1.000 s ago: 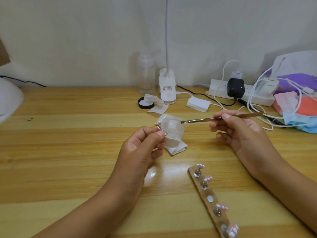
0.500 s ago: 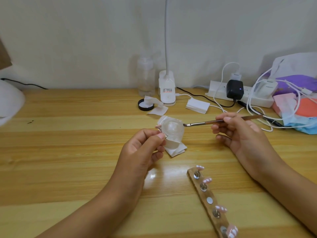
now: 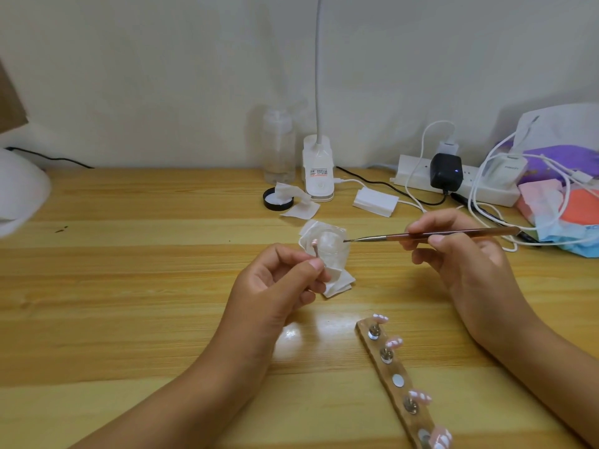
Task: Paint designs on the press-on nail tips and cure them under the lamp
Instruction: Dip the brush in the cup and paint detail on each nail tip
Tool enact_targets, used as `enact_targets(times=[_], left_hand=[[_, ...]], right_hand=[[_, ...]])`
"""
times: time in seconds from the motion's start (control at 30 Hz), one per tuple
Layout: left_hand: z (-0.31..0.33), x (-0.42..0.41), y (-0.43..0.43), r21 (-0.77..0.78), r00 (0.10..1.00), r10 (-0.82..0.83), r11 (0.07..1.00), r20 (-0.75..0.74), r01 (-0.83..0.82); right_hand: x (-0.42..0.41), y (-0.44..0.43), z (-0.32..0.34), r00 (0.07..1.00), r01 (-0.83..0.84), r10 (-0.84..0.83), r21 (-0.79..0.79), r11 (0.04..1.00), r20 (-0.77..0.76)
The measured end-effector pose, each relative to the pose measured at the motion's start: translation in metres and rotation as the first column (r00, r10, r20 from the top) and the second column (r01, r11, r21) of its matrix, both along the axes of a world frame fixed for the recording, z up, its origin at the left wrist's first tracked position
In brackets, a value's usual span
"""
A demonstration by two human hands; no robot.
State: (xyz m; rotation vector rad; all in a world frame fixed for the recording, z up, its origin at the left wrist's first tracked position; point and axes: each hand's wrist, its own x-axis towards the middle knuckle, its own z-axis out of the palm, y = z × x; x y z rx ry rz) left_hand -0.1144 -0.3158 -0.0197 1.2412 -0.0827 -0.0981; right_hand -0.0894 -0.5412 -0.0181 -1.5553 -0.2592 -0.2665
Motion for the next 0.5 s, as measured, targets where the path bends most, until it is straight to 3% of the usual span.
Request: enact_targets(times=[0.33, 0.5], left_hand=[[-0.0005, -0.0020, -0.0021, 0.083, 0.999, -0.031, 0.996, 0.033, 0.028], [-0.0002, -0.0018, -0.0027, 0.084, 0.999, -0.025, 0.996, 0.045, 0.022]], right_hand=[[-0.0017, -0.0001, 0.0009, 1.000, -0.002, 0.003, -0.035, 0.999, 0.020], [-0.0016, -0.0023, 0.0022, 1.000, 0.031, -0.031, 0.033, 0.999, 0.004]])
